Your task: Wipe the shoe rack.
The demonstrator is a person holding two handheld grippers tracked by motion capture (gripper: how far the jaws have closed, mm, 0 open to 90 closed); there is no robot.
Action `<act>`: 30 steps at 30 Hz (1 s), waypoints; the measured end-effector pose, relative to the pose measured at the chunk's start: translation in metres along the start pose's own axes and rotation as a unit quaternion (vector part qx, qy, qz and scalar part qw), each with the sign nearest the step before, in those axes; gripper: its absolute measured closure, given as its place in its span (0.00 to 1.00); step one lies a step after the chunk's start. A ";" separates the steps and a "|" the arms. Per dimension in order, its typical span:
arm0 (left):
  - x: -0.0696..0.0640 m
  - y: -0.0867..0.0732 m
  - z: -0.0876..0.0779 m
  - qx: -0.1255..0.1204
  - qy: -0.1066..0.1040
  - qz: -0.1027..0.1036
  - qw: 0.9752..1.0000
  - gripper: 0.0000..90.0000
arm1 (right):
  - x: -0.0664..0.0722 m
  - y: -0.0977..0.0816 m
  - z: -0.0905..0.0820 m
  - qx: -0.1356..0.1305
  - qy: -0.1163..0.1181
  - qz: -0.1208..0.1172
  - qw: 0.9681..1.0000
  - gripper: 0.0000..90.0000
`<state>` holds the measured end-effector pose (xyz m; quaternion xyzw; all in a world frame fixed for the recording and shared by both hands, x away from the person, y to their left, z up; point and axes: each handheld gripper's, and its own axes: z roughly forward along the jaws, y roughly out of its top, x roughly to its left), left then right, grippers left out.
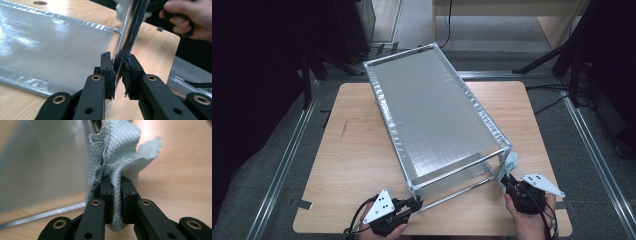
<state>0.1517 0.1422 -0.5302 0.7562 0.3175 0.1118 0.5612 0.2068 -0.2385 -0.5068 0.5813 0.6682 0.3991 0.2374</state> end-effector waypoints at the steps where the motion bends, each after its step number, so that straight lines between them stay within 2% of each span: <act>1: 0.000 0.000 0.000 0.000 0.000 0.000 1.000 0.89 | -0.002 -0.005 0.007 0.016 -0.005 -0.001 1.000 0.91; 3: 0.000 0.000 0.000 0.000 0.000 0.000 1.000 0.89 | -0.006 -0.014 0.017 0.046 -0.008 0.002 0.999 0.91; 4: 0.000 0.000 0.000 0.000 0.000 0.000 1.000 0.89 | -0.007 -0.016 0.020 0.052 -0.006 0.007 0.999 0.91; 6: 0.000 0.000 0.000 0.000 0.001 0.000 1.000 0.89 | -0.005 -0.013 0.016 0.044 -0.002 0.011 0.999 0.91; 8: 0.000 0.000 0.000 0.000 0.001 0.001 1.000 0.89 | -0.002 -0.005 0.005 0.012 0.011 0.009 1.000 0.91; 9: 0.000 0.000 0.000 0.001 0.001 0.001 1.000 0.89 | -0.001 0.000 -0.003 -0.012 0.018 0.014 1.000 0.91; 11: 0.000 0.000 0.000 0.000 0.001 0.001 1.000 0.89 | -0.001 0.011 -0.022 -0.066 0.042 0.037 0.996 0.91; 12: 0.000 0.000 0.000 0.000 0.001 0.001 1.000 0.89 | 0.001 0.017 -0.031 -0.091 0.052 0.038 0.994 0.91; 14: 0.000 0.000 0.000 0.000 0.000 0.001 1.000 0.89 | 0.010 0.025 -0.046 -0.131 0.060 0.015 0.989 0.91; 16: 0.000 0.000 0.001 0.000 0.000 0.001 1.000 0.89 | 0.019 0.028 -0.053 -0.152 0.071 -0.009 0.986 0.91; 17: 0.000 0.000 0.001 0.000 0.001 0.002 1.000 0.89 | 0.022 0.028 -0.053 -0.152 0.073 -0.020 0.985 0.91; 18: -0.001 0.000 0.000 0.000 0.000 0.002 1.000 0.89 | 0.023 0.027 -0.049 -0.145 0.070 -0.032 0.986 0.91; 19: -0.001 0.000 0.000 0.000 0.001 0.002 1.000 0.89 | 0.022 0.023 -0.042 -0.129 0.069 -0.038 0.989 0.91; 20: -0.001 0.000 0.000 0.000 0.001 0.002 1.000 0.89 | 0.020 0.020 -0.036 -0.116 0.067 -0.035 0.990 0.91; 21: -0.001 0.000 0.001 0.001 0.001 0.003 1.000 0.89 | 0.015 0.016 -0.028 -0.095 0.070 -0.023 0.993 0.91; 22: -0.001 0.000 0.001 0.001 0.001 0.003 1.000 0.89 | 0.015 0.016 -0.028 -0.095 0.070 -0.023 0.993 0.91; 23: -0.001 0.000 0.001 0.001 0.001 0.004 1.000 0.89 | -0.002 0.007 -0.010 -0.044 0.081 0.019 0.996 0.90; 24: -0.001 0.001 0.001 0.002 0.001 0.005 1.000 0.89 | -0.008 0.003 -0.006 -0.032 0.073 0.026 0.996 0.90; 26: -0.001 0.001 0.002 0.001 0.001 0.003 1.000 0.89 | -0.025 -0.003 0.004 0.004 0.039 0.041 0.998 0.91; 27: -0.001 0.001 0.002 0.002 0.000 0.004 1.000 0.89 | -0.033 -0.006 0.005 0.010 0.024 0.049 0.998 0.91; 28: 0.000 0.001 0.003 0.003 0.000 0.005 1.000 0.89 | -0.039 -0.007 0.004 0.003 0.014 0.057 0.998 0.91; 30: 0.000 0.002 0.003 0.002 -0.002 0.005 1.000 0.89 | -0.047 -0.005 -0.005 -0.028 -0.003 0.060 0.998 0.91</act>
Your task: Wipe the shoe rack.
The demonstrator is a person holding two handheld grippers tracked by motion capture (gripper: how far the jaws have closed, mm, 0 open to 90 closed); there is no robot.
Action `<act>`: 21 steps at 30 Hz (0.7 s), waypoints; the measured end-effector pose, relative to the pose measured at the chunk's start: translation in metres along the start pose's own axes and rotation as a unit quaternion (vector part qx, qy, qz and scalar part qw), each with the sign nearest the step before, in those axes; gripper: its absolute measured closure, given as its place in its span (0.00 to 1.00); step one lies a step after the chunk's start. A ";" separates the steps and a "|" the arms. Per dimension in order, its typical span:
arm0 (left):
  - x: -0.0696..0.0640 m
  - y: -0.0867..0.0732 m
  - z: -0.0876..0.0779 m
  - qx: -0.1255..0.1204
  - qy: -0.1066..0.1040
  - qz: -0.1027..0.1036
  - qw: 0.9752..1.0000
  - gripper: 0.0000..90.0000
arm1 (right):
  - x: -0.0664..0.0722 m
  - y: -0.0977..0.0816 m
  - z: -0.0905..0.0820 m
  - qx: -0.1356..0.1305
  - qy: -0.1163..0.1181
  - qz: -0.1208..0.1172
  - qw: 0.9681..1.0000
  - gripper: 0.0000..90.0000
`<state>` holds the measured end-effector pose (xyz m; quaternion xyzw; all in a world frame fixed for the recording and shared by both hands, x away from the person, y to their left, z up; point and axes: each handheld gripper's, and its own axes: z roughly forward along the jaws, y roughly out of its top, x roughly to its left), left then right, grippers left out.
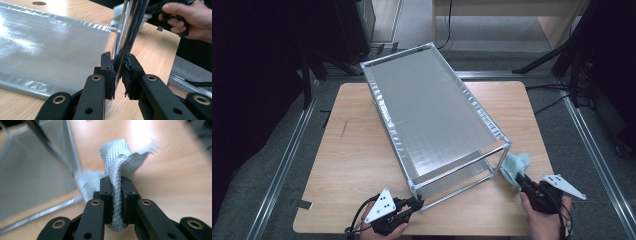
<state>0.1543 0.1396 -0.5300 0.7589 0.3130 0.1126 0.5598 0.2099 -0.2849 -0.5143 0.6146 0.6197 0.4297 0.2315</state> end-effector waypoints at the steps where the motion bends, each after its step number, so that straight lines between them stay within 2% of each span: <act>1: 0.000 0.000 0.000 0.000 -0.001 0.000 1.000 0.89 | -0.001 0.003 -0.005 -0.019 -0.004 -0.004 1.000 0.91; 3: 0.001 0.000 0.000 0.000 -0.001 0.000 1.000 0.89 | 0.000 0.007 -0.011 -0.042 -0.022 -0.023 0.999 0.91; 4: 0.001 0.000 0.000 0.000 0.000 0.001 1.000 0.89 | 0.000 0.007 -0.011 -0.044 -0.034 -0.027 0.998 0.91; 5: 0.001 0.000 0.000 0.000 0.001 0.000 1.000 0.89 | -0.002 0.006 -0.009 -0.039 -0.039 -0.026 0.998 0.90; 7: 0.002 0.000 -0.001 -0.001 0.004 -0.001 1.000 0.89 | -0.008 0.000 0.000 -0.010 -0.056 -0.029 0.998 0.85; 8: 0.002 0.000 -0.002 0.000 0.006 -0.001 1.000 0.89 | -0.010 -0.002 0.005 0.009 -0.058 -0.027 0.998 0.76; 9: 0.003 0.000 -0.002 -0.001 0.007 -0.002 1.000 0.89 | -0.012 -0.003 0.007 0.023 -0.050 -0.018 0.998 0.63; 11: 0.005 0.000 -0.004 -0.001 0.010 -0.002 1.000 0.89 | -0.011 0.000 0.001 0.009 -0.029 -0.005 1.000 0.52; 13: 0.007 -0.001 -0.004 -0.003 0.011 -0.007 1.000 0.89 | -0.002 0.009 -0.012 -0.027 -0.021 -0.019 0.999 0.46; 16: 0.009 -0.001 -0.005 -0.005 0.015 -0.009 1.000 0.89 | 0.020 0.017 -0.027 -0.075 -0.003 -0.048 0.996 0.46; 18: 0.009 -0.001 -0.006 -0.007 0.017 -0.010 1.000 0.89 | 0.037 0.020 -0.025 -0.081 0.026 -0.065 0.994 0.47; 19: 0.009 -0.002 -0.006 -0.007 0.018 -0.009 1.000 0.89 | 0.046 0.020 -0.021 -0.078 0.031 -0.078 0.993 0.48; 20: 0.009 -0.002 -0.006 -0.007 0.019 -0.008 1.000 0.89 | 0.054 0.020 -0.014 -0.074 0.029 -0.094 0.992 0.51; 21: 0.009 -0.002 -0.007 -0.006 0.021 -0.007 1.000 0.89 | 0.060 0.021 -0.007 -0.068 0.024 -0.099 0.992 0.55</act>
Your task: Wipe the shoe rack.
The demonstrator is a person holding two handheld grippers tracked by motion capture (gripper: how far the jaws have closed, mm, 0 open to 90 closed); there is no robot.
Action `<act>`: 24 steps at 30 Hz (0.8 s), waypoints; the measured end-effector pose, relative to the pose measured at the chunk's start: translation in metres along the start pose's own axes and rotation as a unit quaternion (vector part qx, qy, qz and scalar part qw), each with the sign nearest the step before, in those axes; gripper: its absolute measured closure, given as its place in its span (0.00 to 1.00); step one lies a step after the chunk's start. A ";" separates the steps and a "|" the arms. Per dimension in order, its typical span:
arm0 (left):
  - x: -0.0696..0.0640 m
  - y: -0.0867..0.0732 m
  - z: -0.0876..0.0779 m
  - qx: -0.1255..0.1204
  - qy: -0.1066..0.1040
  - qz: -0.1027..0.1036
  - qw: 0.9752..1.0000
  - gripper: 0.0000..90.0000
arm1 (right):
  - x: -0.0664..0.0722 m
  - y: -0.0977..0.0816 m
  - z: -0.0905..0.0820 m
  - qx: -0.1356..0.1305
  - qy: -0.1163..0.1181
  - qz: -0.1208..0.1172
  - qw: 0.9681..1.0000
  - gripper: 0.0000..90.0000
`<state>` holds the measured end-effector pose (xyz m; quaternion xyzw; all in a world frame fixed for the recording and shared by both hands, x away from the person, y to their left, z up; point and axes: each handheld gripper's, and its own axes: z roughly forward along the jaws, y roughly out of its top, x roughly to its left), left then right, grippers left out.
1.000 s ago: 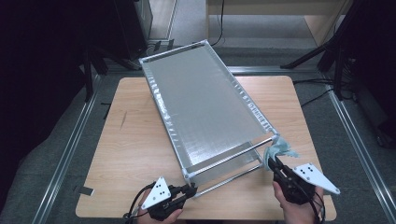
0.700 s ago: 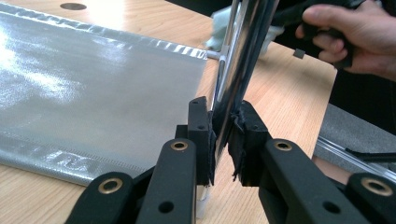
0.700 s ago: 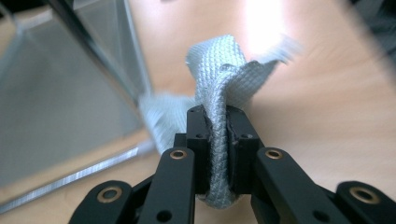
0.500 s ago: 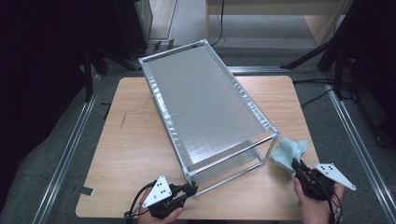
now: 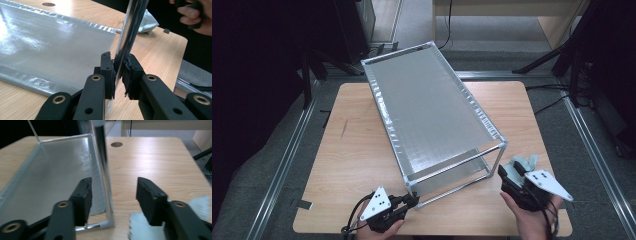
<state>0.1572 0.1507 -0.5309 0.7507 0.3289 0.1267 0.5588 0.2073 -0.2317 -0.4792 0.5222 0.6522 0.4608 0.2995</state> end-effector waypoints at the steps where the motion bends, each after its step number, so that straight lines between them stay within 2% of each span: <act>1: 0.000 0.000 0.000 0.000 0.000 0.000 1.000 0.89 | 0.000 0.000 0.000 0.000 0.000 0.000 1.000 0.55; 2: 0.000 0.000 -0.001 0.000 0.002 0.000 1.000 0.89 | 0.005 0.000 0.016 0.008 0.003 0.014 1.000 0.64; 3: 0.000 -0.001 -0.002 0.000 0.005 -0.001 1.000 0.89 | 0.006 -0.001 0.022 0.011 0.014 0.019 1.000 0.68; 5: 0.000 -0.001 -0.004 0.000 0.006 -0.001 1.000 0.89 | 0.009 -0.001 0.028 0.008 0.018 0.015 1.000 0.76; 7: 0.001 -0.001 -0.004 0.001 0.004 0.001 1.000 0.89 | 0.012 0.000 0.032 0.001 0.007 0.013 1.000 0.86; 9: 0.001 -0.001 -0.004 0.000 0.004 0.000 1.000 0.89 | 0.012 0.001 0.033 -0.002 0.003 0.014 1.000 0.87; 11: 0.001 0.000 -0.002 0.000 0.002 -0.001 1.000 0.89 | 0.016 0.003 0.039 -0.009 -0.015 -0.011 1.000 0.89; 16: -0.004 0.000 0.002 -0.001 0.010 0.006 1.000 0.89 | 0.018 0.009 0.055 -0.013 -0.020 -0.001 1.000 0.89; 19: -0.008 0.001 0.005 0.001 0.011 0.011 1.000 0.89 | 0.021 0.015 0.070 -0.012 -0.025 0.005 1.000 0.89; 24: -0.016 0.002 0.014 -0.005 0.008 0.005 1.000 0.89 | 0.027 0.032 0.104 0.003 -0.021 -0.013 1.000 0.89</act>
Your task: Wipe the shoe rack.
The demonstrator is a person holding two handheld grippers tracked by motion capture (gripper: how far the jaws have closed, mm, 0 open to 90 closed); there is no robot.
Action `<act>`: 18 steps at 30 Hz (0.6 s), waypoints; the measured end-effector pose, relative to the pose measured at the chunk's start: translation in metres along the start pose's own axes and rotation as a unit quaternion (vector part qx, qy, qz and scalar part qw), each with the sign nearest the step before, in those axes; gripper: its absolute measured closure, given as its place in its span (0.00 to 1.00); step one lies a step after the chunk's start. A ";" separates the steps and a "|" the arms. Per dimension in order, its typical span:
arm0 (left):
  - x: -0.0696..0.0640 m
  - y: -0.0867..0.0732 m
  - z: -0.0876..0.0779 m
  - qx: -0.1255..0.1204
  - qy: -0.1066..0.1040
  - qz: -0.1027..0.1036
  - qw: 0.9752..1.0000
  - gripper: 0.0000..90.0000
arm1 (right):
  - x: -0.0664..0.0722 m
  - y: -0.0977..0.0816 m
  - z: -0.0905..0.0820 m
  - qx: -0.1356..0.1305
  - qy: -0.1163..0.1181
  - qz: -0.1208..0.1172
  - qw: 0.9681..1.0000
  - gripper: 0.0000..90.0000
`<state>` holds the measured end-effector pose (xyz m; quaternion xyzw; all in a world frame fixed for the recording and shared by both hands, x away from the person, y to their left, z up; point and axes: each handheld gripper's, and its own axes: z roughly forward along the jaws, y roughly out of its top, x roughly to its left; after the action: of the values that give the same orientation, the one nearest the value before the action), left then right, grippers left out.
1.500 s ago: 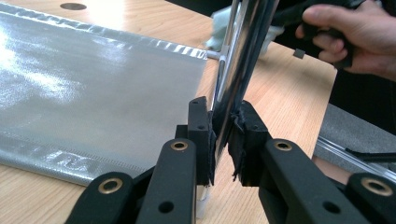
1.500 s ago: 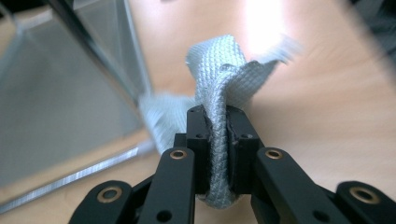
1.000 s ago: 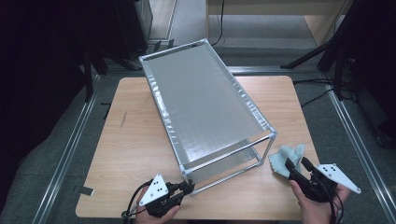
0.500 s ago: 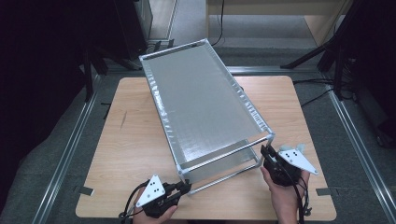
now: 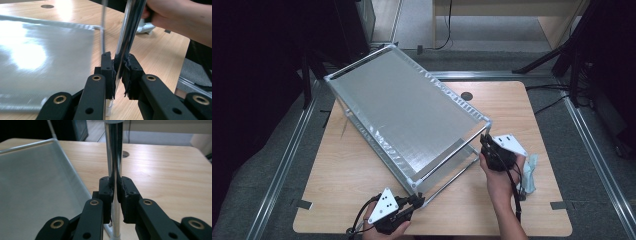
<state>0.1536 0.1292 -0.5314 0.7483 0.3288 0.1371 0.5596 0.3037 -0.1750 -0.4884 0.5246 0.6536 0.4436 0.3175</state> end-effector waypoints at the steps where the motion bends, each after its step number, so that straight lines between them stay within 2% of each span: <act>1: -0.002 0.000 0.002 -0.004 0.001 -0.003 1.000 0.89 | 0.001 0.004 0.007 0.008 0.009 -0.005 1.000 0.89; 3: -0.008 -0.001 0.008 -0.008 -0.001 -0.004 1.000 0.89 | 0.000 0.014 0.019 0.030 0.027 -0.008 0.999 0.86; 6: -0.016 0.002 0.017 -0.005 -0.006 -0.003 1.000 0.89 | 0.000 0.021 0.022 0.038 0.046 -0.005 0.998 0.65; 7: -0.016 0.002 0.017 -0.005 -0.006 -0.003 1.000 0.89 | 0.000 0.021 0.022 0.038 0.046 -0.005 0.998 0.65; 8: -0.018 0.005 0.023 -0.002 -0.006 -0.003 1.000 0.89 | -0.001 0.018 0.017 0.037 0.046 0.007 0.998 0.53; 10: -0.019 0.008 0.031 -0.002 -0.003 -0.006 1.000 0.89 | -0.005 0.014 0.006 0.036 0.056 0.025 0.997 0.56; 11: -0.019 0.008 0.031 -0.002 -0.003 -0.006 1.000 0.89 | -0.005 0.014 0.006 0.036 0.056 0.025 0.997 0.56; 12: -0.018 0.011 0.039 -0.004 -0.001 -0.015 1.000 0.88 | -0.007 0.008 -0.009 0.043 0.072 0.025 0.996 0.56; 13: -0.016 0.012 0.043 -0.007 -0.001 -0.020 1.000 0.88 | -0.007 0.006 -0.014 0.045 0.073 0.018 0.996 0.55; 16: -0.012 0.018 0.056 -0.009 0.007 -0.041 0.999 0.87 | -0.006 -0.001 -0.037 0.047 0.088 0.016 0.995 0.51; 18: -0.011 0.022 0.066 -0.010 0.016 -0.041 0.999 0.87 | -0.003 -0.006 -0.051 0.047 0.102 0.007 0.994 0.49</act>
<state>0.1906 0.0695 -0.5313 0.7263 0.3664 0.1295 0.5670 0.2566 -0.1905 -0.4735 0.4958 0.6989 0.4655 0.2212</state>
